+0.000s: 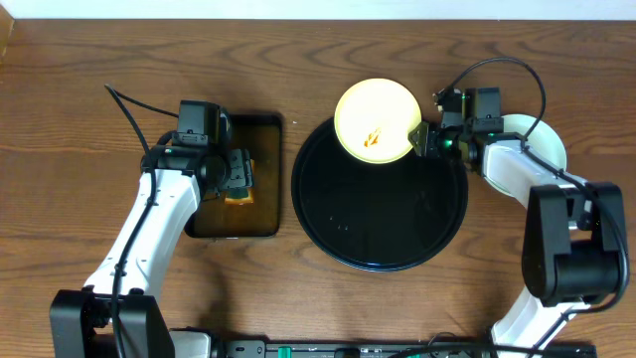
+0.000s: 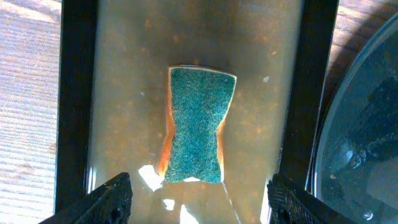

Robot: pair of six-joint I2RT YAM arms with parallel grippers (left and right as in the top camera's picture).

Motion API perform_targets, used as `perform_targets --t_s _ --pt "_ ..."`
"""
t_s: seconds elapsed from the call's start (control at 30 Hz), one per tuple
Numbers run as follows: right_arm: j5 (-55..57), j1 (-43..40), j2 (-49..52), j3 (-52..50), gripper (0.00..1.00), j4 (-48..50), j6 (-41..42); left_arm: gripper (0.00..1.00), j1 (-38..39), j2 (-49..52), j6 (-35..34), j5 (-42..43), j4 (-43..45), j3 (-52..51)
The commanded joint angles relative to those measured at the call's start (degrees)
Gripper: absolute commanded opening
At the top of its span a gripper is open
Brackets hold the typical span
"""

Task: Clean dirty plates on tray and stack at the side
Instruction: 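Grip the rim of the yellow plate with the right gripper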

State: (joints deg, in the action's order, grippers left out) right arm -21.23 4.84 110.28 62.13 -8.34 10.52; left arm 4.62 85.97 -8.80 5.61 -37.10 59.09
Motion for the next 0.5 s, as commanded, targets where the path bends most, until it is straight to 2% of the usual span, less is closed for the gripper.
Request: perform_targets --t_s 0.0,0.07,0.13,0.23,0.3,0.37,0.47 --pt "0.0 0.9 1.9 0.4 0.43 1.9 3.0 0.71 0.3 0.2 -0.1 -0.1 -0.2 0.0" --pt "0.0 0.9 2.9 0.4 0.38 3.1 4.7 0.71 0.3 0.2 -0.1 -0.1 -0.2 0.0" --pt "-0.2 1.1 3.3 0.4 0.24 3.7 5.8 0.71 0.3 0.2 -0.1 -0.1 -0.2 0.0" --pt "-1.2 1.7 3.3 0.4 0.15 4.6 5.7 0.72 0.3 0.2 -0.1 -0.1 -0.2 0.0" --pt "-2.8 2.0 3.2 0.4 0.05 4.2 5.7 0.71 0.3 0.2 -0.1 -0.1 -0.2 0.0" --pt "-2.8 1.9 3.2 0.4 0.01 2.1 5.7 0.71 0.3 0.2 -0.1 -0.1 -0.2 0.0" --pt "-2.6 1.8 2.2 0.4 0.01 -1.9 4.6 0.71 0.3 0.2 -0.1 -0.1 -0.2 0.0"
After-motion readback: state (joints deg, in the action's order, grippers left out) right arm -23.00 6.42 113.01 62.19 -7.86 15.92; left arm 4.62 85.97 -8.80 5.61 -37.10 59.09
